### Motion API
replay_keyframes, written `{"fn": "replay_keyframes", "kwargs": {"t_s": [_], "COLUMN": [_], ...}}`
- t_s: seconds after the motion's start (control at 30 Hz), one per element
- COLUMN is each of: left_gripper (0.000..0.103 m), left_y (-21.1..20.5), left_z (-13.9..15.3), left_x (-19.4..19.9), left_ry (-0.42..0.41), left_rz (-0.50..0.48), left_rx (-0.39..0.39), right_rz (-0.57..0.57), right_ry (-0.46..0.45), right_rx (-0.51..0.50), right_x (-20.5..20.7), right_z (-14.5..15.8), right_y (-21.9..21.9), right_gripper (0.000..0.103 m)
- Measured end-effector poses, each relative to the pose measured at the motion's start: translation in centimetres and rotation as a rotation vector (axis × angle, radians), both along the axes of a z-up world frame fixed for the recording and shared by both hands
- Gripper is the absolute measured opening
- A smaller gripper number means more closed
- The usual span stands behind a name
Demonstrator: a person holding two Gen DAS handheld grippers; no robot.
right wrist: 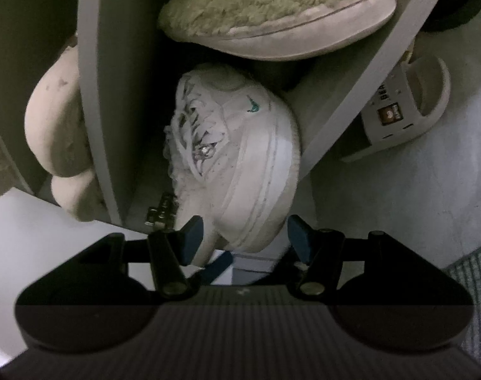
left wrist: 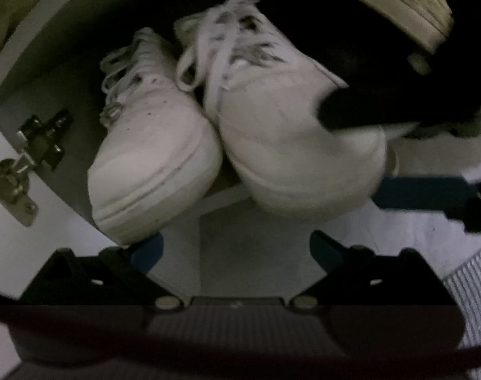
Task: Organize scattered shoes
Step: 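Release the sneaker and withdraw the right gripper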
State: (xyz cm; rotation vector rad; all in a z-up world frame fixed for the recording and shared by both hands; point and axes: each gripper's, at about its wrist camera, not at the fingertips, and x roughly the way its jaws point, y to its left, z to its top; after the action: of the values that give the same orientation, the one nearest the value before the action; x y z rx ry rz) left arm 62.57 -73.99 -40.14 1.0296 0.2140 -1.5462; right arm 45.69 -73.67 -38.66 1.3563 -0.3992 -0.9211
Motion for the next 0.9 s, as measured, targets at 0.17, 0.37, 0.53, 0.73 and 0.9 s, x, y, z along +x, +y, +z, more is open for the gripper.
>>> {"fn": "replay_keyframes", "kwargs": {"t_s": [0.17, 0.37, 0.53, 0.73, 0.9], "left_gripper": [0.103, 0.103, 0.103, 0.103, 0.103], "left_y": [1.8, 3.1, 6.7, 15.3, 22.6], "left_z": [-1.1, -2.1, -3.7, -0.2, 4.7], "left_x": [0.0, 0.8, 0.9, -2.2, -4.9], "left_ry": [-0.024, 0.018, 0.074, 0.118, 0.136], "left_rz": [-0.036, 0.004, -0.039, -0.288, -0.397], "left_rx": [-0.011, 0.053, 0.107, 0.24, 0.436], "right_rz": [-0.017, -0.044, -0.035, -0.058, -0.113], "right_ry": [0.008, -0.004, 0.047, 0.098, 0.08], "right_rx": [0.013, 0.023, 0.012, 0.067, 0.122], "right_x": [0.5, 0.9, 0.8, 0.4, -0.6], "right_z": [-0.2, -0.4, 0.5, 4.1, 12.0], "right_y": [-0.3, -1.2, 0.8, 2.8, 6.5], "right_gripper": [0.048, 0.048, 0.048, 0.047, 0.047]}}
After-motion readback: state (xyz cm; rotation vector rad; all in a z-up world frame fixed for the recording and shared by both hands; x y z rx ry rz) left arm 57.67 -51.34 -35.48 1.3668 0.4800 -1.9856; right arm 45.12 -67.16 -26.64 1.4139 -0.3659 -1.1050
